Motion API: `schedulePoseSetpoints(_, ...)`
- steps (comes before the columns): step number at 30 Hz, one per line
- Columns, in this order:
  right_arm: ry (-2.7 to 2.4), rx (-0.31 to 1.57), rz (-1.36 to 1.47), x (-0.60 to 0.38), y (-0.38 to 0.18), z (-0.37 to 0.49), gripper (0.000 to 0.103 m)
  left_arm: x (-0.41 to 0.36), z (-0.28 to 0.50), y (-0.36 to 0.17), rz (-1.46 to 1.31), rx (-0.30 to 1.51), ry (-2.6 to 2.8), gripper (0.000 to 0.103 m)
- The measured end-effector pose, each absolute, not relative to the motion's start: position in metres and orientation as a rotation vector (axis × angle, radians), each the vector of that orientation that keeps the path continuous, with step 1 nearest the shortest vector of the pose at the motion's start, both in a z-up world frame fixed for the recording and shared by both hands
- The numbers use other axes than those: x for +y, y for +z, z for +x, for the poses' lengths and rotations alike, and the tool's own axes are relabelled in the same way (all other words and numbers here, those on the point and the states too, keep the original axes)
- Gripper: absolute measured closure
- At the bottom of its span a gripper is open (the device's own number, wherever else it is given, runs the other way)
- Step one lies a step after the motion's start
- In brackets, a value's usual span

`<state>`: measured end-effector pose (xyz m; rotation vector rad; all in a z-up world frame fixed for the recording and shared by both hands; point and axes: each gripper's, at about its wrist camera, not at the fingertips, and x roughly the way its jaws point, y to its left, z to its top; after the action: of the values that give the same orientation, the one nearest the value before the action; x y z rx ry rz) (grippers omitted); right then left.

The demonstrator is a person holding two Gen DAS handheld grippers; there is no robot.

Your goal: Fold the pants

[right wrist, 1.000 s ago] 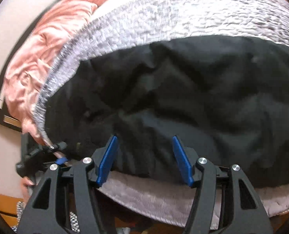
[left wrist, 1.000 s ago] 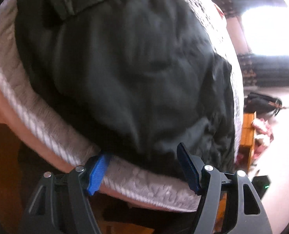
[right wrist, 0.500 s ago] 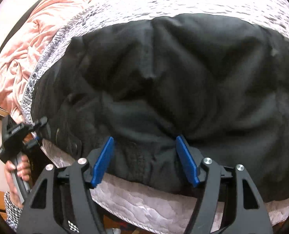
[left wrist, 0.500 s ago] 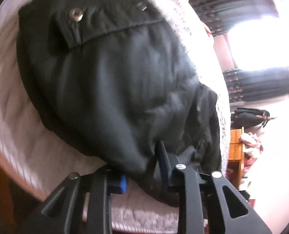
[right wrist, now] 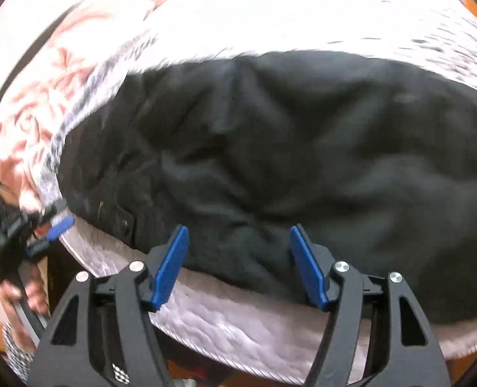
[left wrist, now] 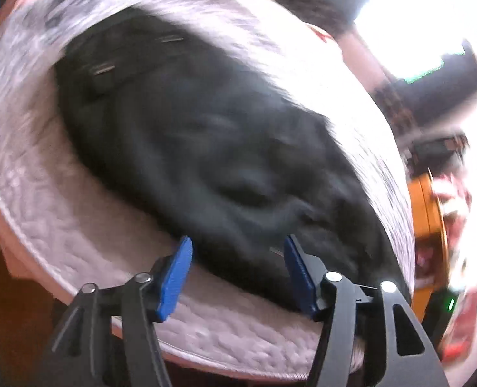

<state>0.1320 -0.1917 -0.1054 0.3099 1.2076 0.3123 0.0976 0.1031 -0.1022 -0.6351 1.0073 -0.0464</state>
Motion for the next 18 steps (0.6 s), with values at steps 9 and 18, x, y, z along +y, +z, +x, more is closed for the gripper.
schedulePoseSetpoints(9, 0.087, 1.181, 0.516, -0.336, -0.097, 0.057, 0.033, -0.065, 0.140, -0.102, -0.326, 1.089, -0.395, 0.030)
schedulePoseSetpoints(18, -0.096, 1.151, 0.806, -0.458, -0.132, 0.003, 0.030, -0.181, 0.146, -0.115, -0.122, 1.094, -0.522, 0.030)
